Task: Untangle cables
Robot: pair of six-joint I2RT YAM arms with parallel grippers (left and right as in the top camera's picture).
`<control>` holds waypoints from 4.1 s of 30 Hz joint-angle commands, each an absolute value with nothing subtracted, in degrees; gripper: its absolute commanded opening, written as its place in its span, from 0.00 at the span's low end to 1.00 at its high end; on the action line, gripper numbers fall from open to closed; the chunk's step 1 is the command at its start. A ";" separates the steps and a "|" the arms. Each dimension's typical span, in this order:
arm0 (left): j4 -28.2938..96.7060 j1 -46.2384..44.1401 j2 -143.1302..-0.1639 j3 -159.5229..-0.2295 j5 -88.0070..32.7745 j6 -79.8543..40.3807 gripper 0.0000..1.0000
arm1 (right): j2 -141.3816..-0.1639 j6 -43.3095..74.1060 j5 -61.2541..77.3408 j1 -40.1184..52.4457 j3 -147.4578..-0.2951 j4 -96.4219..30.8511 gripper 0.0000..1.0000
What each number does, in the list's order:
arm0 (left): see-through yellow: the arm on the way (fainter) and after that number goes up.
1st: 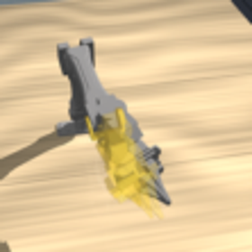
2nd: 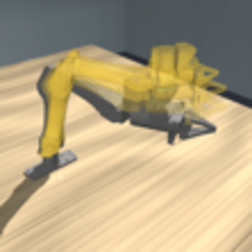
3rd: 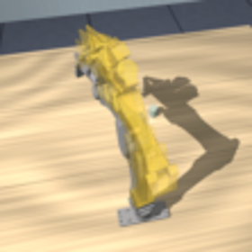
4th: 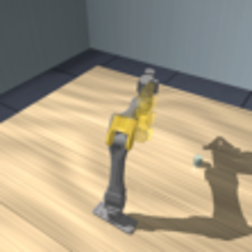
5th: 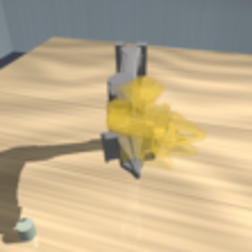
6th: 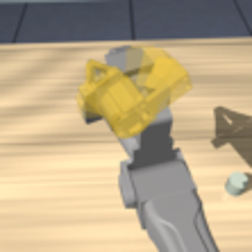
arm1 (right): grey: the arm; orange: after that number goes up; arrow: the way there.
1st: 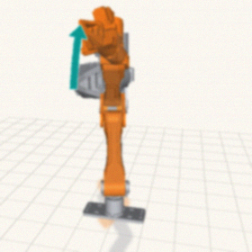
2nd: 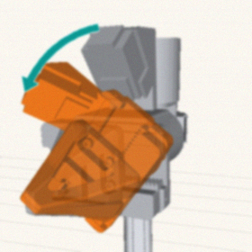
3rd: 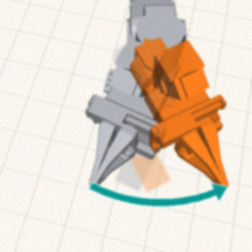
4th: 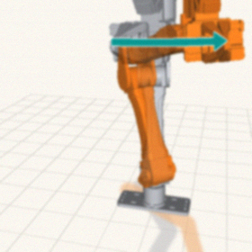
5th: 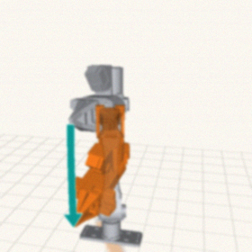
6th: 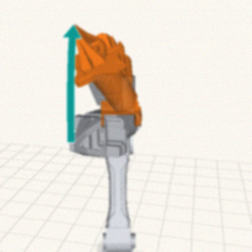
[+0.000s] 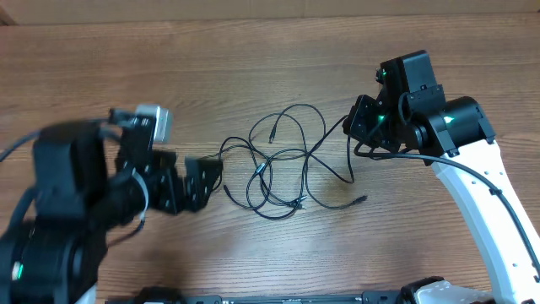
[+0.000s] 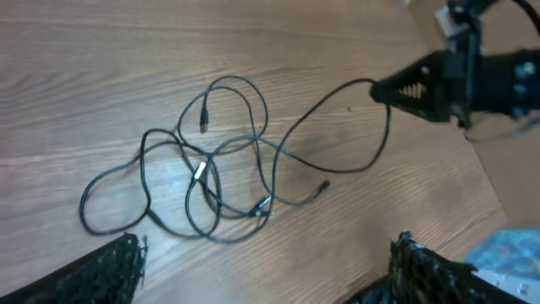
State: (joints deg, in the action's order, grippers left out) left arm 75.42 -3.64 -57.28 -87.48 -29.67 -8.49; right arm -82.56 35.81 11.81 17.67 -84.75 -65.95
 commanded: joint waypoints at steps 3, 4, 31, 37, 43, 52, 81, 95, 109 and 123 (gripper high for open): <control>78.74 -3.40 -52.49 -87.81 -24.62 -7.84 0.99 | -82.81 35.75 12.10 17.67 -85.19 -65.01 0.04; 79.46 -3.40 -52.05 -87.81 -23.29 -8.36 1.00 | -82.81 35.73 12.08 17.67 -85.19 -64.79 0.04; 83.31 -3.40 -52.10 -87.42 -20.32 -9.19 1.00 | -84.27 32.49 9.96 17.69 -81.95 -68.64 0.85; 83.15 -3.40 -52.10 -87.42 -20.29 -9.19 1.00 | -87.42 32.56 9.04 17.67 -75.26 -66.50 0.85; 83.15 -3.40 -52.10 -87.42 -20.29 -9.19 1.00 | -90.78 32.95 3.33 17.67 -70.81 -62.94 0.85; 83.40 -3.40 -52.10 -87.42 -20.29 -9.19 1.00 | -92.20 37.50 -20.51 14.39 -70.50 -63.48 0.93; 83.31 -3.40 -52.10 -87.42 -18.85 -9.19 1.00 | -102.89 33.54 -10.72 5.91 -70.43 -58.24 0.54; 84.18 -3.40 -52.10 -87.42 -19.11 -9.28 1.00 | -102.89 33.54 -18.00 5.87 -64.20 -53.43 0.54; 84.25 -3.40 -52.10 -87.42 -19.07 -9.23 1.00 | -102.89 33.54 -17.93 5.87 -63.72 -54.87 0.57; 84.23 -3.40 -52.10 -87.42 -19.05 -9.23 1.00 | -102.89 33.54 -17.96 5.87 -63.75 -54.68 0.17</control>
State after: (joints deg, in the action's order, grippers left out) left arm 84.29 -3.64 -52.14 -87.48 -19.42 -8.82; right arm -102.94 33.39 -16.97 6.04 -64.05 -54.89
